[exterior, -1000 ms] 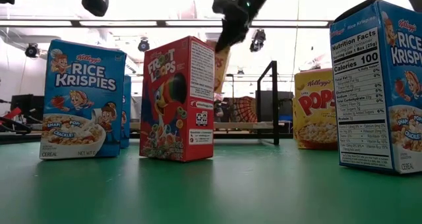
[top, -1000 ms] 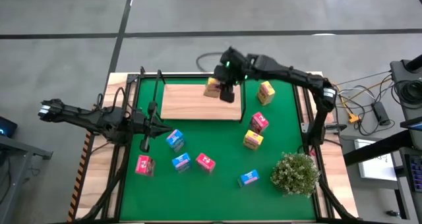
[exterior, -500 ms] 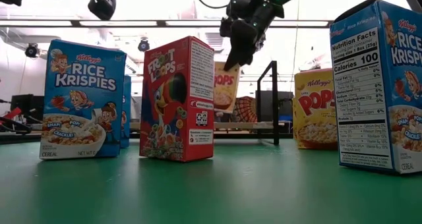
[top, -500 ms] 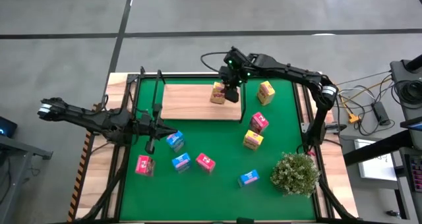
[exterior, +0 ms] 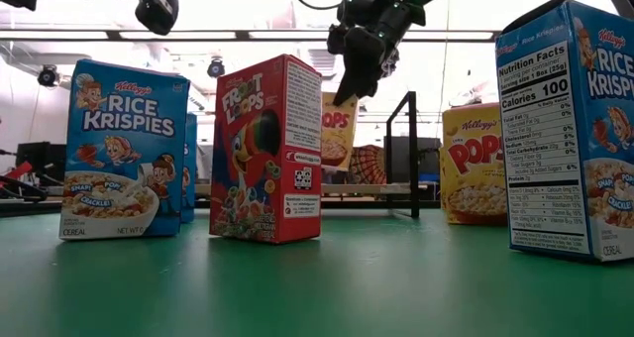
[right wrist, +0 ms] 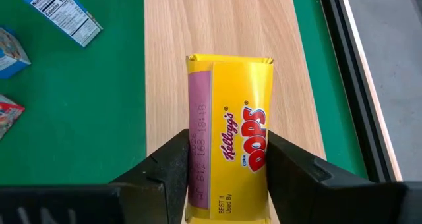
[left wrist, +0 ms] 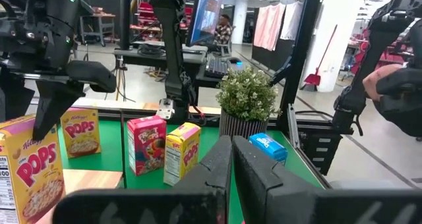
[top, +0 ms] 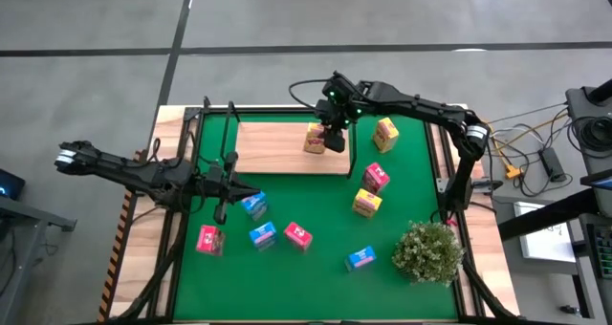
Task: Stack cereal on shelf
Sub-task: Put the bottom left yellow cereal box on the shelf
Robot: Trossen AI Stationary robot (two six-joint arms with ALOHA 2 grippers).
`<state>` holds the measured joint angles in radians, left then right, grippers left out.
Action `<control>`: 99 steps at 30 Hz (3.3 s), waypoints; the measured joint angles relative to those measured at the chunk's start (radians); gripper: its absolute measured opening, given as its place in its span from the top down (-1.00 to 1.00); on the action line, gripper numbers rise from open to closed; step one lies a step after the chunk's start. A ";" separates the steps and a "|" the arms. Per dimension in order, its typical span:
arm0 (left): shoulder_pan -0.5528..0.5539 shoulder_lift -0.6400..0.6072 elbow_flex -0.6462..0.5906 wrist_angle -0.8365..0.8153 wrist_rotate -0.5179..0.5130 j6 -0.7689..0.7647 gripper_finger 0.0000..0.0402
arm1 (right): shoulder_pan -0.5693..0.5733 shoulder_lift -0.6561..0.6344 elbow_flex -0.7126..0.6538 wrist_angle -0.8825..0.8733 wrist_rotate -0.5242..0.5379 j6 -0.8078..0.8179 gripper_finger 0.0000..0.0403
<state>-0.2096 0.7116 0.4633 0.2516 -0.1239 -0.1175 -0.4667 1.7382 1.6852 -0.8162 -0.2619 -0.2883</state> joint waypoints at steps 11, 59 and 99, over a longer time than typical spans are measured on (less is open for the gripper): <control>0.000 -0.004 0.000 0.006 0.000 0.003 1.00 | 0.000 0.000 -0.004 0.021 0.002 -0.001 -0.07; 0.000 0.106 0.000 0.177 -0.050 0.026 1.00 | 0.330 -0.066 -0.382 0.360 0.734 0.053 0.94; 0.002 0.078 0.000 0.164 -0.102 0.371 1.00 | 0.663 -0.068 -0.192 0.142 0.795 0.793 0.94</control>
<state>-0.2077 0.7896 0.4633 0.4155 -0.2264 0.2537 0.1964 1.6707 1.4928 -0.6738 0.5334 0.5043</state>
